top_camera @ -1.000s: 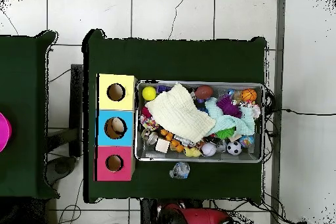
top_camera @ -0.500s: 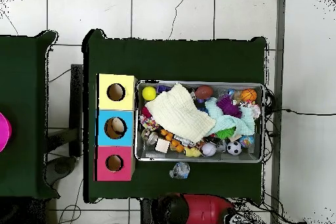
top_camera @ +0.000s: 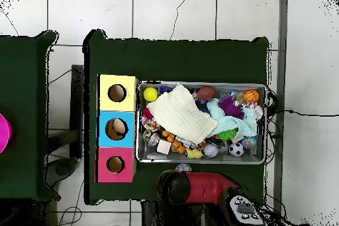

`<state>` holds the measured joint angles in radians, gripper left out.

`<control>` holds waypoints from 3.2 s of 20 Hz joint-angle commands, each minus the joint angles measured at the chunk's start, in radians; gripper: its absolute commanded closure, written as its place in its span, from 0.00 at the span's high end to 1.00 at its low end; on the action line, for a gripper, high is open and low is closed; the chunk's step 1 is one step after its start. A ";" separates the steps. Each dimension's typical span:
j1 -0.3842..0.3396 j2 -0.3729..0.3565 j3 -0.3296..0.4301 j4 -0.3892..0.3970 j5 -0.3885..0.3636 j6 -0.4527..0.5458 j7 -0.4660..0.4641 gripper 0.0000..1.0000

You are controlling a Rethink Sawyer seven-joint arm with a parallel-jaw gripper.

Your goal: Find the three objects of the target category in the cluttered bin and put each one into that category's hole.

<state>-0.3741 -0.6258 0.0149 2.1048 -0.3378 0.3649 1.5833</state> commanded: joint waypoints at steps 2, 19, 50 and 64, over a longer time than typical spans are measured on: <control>0.002 0.072 0.112 -0.225 0.062 -0.021 0.104 1.00; -0.021 0.032 0.136 -0.211 0.079 0.033 0.089 1.00; -0.166 -0.083 0.090 0.237 -0.154 -0.320 0.131 1.00; -0.144 -0.032 0.063 0.214 -0.154 -0.368 0.145 1.00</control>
<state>-0.5201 -0.6895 0.0591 2.3897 -0.4806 0.0715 1.5833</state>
